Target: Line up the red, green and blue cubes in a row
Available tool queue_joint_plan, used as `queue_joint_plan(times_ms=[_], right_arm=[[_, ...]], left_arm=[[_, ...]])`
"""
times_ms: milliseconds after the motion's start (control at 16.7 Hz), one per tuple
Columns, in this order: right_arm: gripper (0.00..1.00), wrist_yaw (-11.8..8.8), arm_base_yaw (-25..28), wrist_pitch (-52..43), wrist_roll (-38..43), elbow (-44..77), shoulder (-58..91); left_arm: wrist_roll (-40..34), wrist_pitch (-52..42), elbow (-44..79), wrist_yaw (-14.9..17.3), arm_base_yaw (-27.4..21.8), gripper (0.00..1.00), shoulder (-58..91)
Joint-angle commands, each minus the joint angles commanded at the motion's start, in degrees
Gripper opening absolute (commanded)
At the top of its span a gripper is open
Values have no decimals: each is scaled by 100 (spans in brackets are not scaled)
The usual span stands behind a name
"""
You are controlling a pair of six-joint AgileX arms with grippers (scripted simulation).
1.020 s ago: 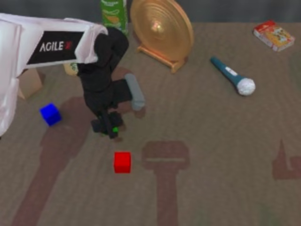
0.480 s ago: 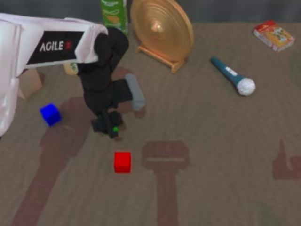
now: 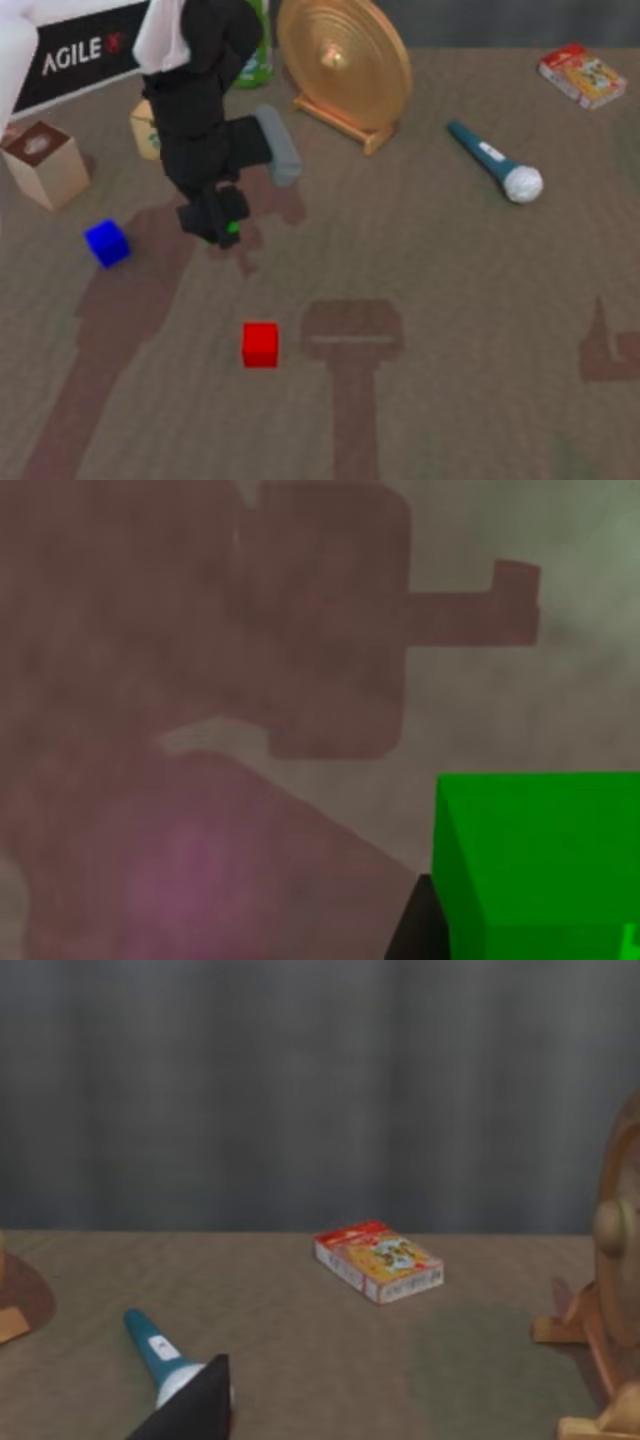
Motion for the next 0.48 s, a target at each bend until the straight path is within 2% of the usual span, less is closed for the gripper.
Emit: queue_joint_plan(times_ms=[300,480], right_arm=[[100,0,0,0,0,0,0],[100,0,0,0,0,0,0]], left_arm=[[6,-6,1,-2,-49,0,2],[-33,-55,-59,-7,-440,0,-86]])
